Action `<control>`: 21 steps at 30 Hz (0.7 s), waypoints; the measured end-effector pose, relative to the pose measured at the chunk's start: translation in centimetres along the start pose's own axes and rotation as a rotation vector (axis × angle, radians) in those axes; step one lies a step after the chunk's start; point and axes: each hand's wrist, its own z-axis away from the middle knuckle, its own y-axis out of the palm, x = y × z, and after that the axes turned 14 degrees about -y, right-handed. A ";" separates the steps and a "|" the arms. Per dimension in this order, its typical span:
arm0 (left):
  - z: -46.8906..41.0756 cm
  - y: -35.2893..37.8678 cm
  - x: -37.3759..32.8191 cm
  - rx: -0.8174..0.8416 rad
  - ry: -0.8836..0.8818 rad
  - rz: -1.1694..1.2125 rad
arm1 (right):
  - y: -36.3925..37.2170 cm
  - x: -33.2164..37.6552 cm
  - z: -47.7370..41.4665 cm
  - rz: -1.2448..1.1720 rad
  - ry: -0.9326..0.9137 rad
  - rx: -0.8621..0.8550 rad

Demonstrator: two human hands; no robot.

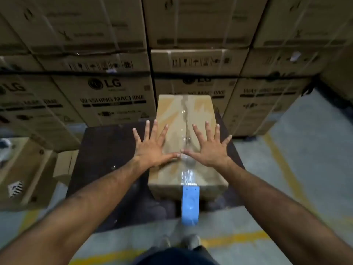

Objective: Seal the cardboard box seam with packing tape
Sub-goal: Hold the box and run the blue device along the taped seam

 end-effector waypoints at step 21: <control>-3.2 3.4 -5.2 0.077 0.250 0.175 | 11.4 7.7 16.3 -0.483 0.540 -0.276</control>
